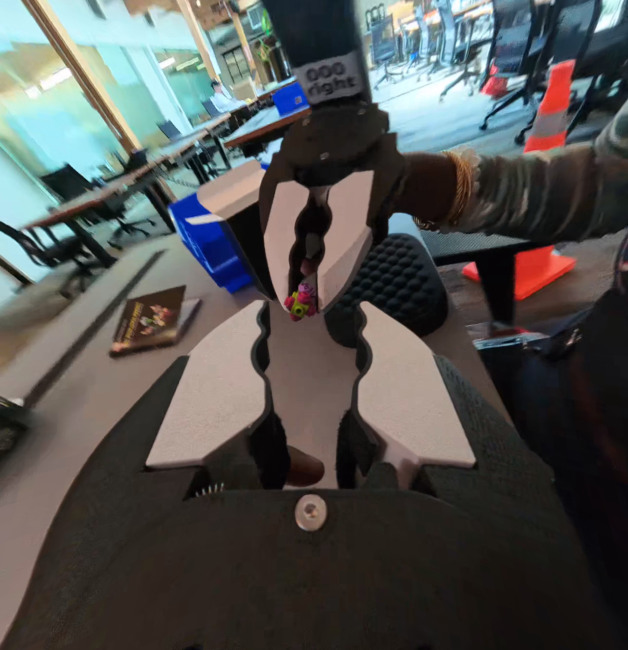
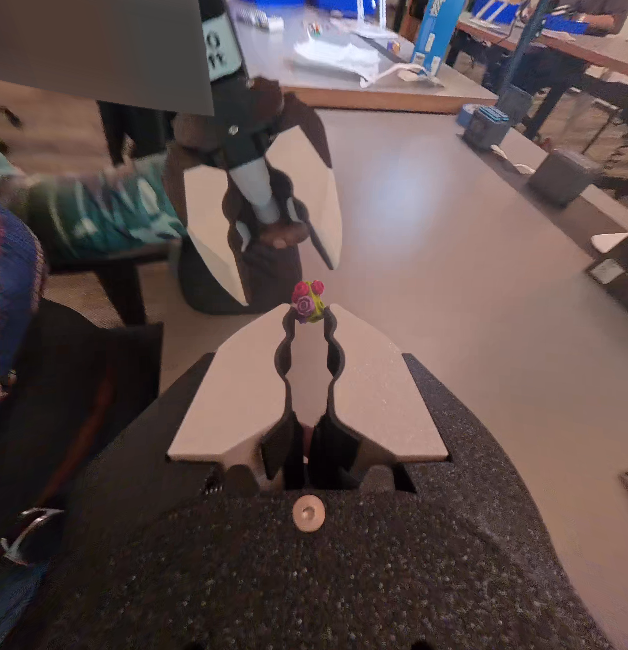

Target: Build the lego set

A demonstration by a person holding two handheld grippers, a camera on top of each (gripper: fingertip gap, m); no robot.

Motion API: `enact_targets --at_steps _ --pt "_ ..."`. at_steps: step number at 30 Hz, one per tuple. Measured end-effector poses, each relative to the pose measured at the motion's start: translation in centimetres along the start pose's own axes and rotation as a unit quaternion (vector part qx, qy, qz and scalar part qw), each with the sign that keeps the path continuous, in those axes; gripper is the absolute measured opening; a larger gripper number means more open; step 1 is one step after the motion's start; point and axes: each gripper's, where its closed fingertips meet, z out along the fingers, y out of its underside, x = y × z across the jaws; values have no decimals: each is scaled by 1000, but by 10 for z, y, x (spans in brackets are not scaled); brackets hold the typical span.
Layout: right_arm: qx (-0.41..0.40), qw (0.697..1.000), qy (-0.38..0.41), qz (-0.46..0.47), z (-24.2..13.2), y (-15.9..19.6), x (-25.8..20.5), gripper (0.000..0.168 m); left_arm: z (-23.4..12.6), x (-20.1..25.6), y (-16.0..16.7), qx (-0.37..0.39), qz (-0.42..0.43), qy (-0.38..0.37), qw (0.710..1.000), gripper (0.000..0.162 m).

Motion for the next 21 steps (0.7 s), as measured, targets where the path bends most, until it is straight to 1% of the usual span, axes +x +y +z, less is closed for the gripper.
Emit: enact_targets --at_steps 3,5,12,14,15,16,19,21 --pt "36 999 -27 22 -2 -7 -5 15 0 2 -6 23 7 6 1000 33" --pt "40 998 -40 32 -2 -7 -8 15 -1 2 -6 30 9 6 999 27" --pt "38 996 -77 39 0 -7 -18 15 0 6 -3 17 26 13 999 28" --pt "35 995 -82 41 0 -6 -19 15 0 7 -1 10 33 16 999 24" --pt "35 995 -84 42 0 -6 -19 15 -1 7 -1 9 33 18 999 19" --pt "36 995 -88 44 0 -7 -20 15 -1 8 -2 12 31 21 999 18" --pt "33 994 -95 46 0 -7 -22 15 -1 10 -3 16 24 29 999 18" --pt "27 993 -100 47 0 -5 -24 15 -1 9 -2 13 26 28 999 23"
